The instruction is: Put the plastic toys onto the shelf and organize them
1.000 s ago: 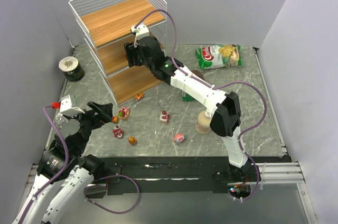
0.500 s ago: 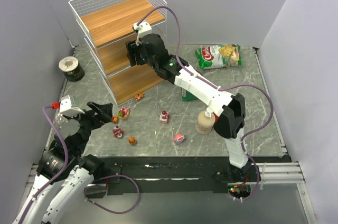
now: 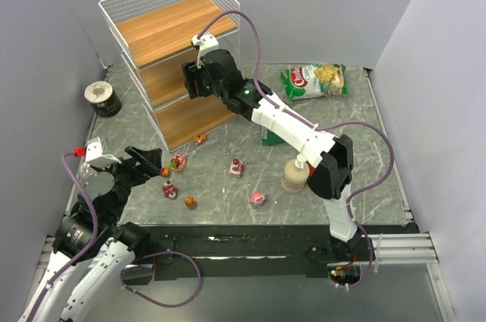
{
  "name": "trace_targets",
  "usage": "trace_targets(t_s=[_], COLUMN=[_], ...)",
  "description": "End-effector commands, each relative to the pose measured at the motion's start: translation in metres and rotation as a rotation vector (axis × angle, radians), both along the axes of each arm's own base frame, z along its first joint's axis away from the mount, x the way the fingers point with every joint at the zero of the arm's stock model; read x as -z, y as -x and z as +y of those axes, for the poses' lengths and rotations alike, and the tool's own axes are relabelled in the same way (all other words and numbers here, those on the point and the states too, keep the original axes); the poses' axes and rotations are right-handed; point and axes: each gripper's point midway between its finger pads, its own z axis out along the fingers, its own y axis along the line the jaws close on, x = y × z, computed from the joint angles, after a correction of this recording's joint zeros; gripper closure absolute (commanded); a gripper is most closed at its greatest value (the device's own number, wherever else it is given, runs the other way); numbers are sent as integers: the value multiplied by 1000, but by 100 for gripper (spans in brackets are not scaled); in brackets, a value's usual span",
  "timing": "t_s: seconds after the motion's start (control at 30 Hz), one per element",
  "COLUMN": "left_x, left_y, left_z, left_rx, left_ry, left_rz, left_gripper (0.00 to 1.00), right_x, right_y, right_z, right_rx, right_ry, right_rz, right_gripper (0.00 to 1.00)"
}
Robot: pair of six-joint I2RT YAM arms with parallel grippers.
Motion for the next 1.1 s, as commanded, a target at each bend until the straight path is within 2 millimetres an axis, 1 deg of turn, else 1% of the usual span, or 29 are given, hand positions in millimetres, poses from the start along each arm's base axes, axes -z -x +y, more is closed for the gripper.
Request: trace_targets(t_s=[0.0, 0.17, 0.2, 0.23, 0.3, 0.33, 0.7, 0.8, 0.83, 1.07], left_x=[-7, -8, -8, -8, -7, -8, -8, -8, -7, -7], left_y=[0, 0, 0, 0, 0, 0, 0, 0, 0, 0], left_z=[1, 2, 2, 2, 2, 2, 2, 2, 2, 2], left_rx=[-10, -11, -11, -11, -11, -11, -11, -11, -11, -11], left_ry=[20, 21, 22, 20, 19, 21, 20, 20, 19, 19], left_rz=[-24, -27, -28, -25, -24, -27, -25, -25, -24, -24], left_gripper=[4, 4, 4, 4, 3, 3, 3, 3, 4, 3], right_x=[-40, -34, -35, -32, -34, -30, -22, -20, -16, -11], right_y=[0, -4, -5, -5, -7, -9, -8, -10, -10, -13], right_z=[-3, 1, 1, 3, 4, 4, 5, 4, 5, 7], right_rx=[5, 12, 14, 12, 12, 15, 13, 18, 17, 22], right_ry=[-74, -66, -69, -62, -64, -58, -50, -47, -41, -35], right_rz=[-45, -43, -44, -40, -44, -37, -17, -14, -9, -1], right_gripper=[100, 100, 100, 100, 100, 100, 100, 100, 100, 100])
